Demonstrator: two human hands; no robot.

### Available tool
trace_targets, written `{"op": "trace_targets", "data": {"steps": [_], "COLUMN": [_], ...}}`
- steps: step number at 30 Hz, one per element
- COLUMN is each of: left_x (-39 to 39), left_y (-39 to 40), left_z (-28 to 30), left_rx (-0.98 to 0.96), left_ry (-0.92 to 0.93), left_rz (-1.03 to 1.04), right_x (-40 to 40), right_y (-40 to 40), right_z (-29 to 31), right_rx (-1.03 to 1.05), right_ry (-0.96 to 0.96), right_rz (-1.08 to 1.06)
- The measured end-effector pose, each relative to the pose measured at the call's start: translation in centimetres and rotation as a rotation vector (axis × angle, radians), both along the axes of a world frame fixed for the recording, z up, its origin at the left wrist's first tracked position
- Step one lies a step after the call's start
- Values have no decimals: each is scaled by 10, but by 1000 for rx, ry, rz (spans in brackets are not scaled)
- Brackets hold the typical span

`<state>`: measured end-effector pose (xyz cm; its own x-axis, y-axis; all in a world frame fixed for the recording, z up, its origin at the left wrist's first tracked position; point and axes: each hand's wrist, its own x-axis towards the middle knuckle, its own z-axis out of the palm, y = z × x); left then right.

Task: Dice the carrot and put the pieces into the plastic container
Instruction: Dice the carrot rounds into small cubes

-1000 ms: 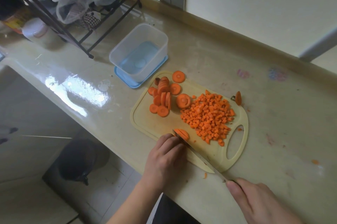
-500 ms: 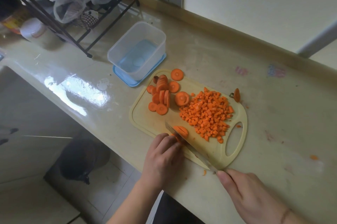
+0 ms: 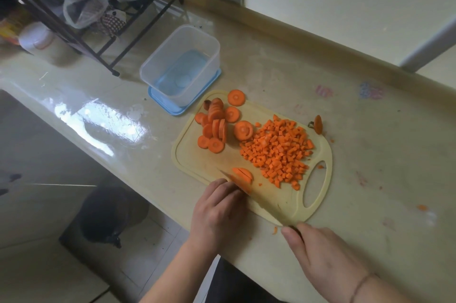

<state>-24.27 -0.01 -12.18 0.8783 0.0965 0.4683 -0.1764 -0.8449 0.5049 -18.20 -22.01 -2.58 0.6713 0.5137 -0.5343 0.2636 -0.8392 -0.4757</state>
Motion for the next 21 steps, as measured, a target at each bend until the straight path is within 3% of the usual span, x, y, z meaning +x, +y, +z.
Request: {"op": "trace_targets", "data": {"steps": [7,21], "left_x": [-5,-4], "left_y": [1,0], "left_z": [2,-2], "left_rx": [-4,5], "left_ry": [16,-36], "left_rz": [6,13], "right_x": [8,-3], "right_y": [-13,-12], "right_z": [-3,-4], "right_rx": [203,80], "right_ry": [64,32], "right_rz": [-104,-49]}}
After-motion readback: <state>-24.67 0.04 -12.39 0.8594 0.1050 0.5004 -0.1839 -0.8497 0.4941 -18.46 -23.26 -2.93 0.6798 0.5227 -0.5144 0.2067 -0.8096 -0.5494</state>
